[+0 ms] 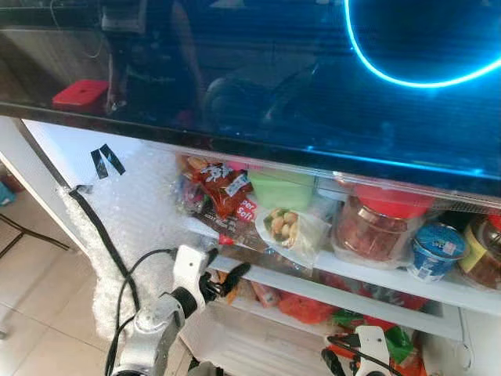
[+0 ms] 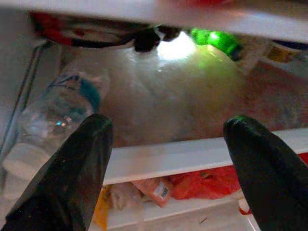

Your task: Restocking fridge

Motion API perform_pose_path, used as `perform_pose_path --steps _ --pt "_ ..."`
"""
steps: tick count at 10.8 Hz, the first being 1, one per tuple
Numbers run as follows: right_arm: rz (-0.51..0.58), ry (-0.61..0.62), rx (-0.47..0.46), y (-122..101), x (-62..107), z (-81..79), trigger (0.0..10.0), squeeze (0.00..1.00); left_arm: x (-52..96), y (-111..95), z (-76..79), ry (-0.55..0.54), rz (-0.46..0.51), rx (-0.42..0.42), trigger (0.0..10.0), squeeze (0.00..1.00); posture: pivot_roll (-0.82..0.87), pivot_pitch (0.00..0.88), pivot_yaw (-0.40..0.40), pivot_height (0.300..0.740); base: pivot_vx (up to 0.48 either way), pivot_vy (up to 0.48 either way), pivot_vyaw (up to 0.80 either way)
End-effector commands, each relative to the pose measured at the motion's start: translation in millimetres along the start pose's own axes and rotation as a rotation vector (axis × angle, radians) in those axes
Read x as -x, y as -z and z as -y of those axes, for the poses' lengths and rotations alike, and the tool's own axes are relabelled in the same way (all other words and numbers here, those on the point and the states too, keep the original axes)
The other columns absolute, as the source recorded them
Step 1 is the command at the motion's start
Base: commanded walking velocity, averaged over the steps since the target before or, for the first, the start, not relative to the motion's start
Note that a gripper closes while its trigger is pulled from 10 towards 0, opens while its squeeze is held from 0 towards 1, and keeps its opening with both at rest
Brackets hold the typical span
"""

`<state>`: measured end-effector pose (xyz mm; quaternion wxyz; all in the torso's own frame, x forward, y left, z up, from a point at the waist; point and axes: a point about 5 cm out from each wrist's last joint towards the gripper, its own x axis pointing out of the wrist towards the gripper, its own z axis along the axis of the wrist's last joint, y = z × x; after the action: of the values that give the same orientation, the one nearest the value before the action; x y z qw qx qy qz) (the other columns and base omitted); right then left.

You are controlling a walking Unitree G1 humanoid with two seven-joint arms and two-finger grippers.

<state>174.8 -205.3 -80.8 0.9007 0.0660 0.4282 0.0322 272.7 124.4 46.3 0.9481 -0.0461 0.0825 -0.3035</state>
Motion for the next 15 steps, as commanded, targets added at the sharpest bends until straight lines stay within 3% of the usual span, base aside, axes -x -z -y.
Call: perform_pose_path --steps 1,5,15 --pt "-0.007 0.001 -0.004 0 -0.4 -0.7 10.0 0.0 3.7 2 1.0 0.028 -0.033 -0.023 10.0 0.0 0.0 0.0 0.062 0.677 0.0 0.0 0.0" --pt "-0.009 0.001 -0.002 1 -0.1 -0.3 10.0 0.0 14.9 -3 5.9 0.032 -0.027 -0.047 10.0 0.0 0.01 0.0 0.06 0.677 0.0 0.0 0.0" --pt "-0.007 0.003 -0.001 -1 -0.4 0.2 10.0 0.0 15.4 -8 8.1 0.029 -0.033 -0.038 10.0 0.0 0.01 0.0 0.058 0.677 0.0 0.0 0.0"
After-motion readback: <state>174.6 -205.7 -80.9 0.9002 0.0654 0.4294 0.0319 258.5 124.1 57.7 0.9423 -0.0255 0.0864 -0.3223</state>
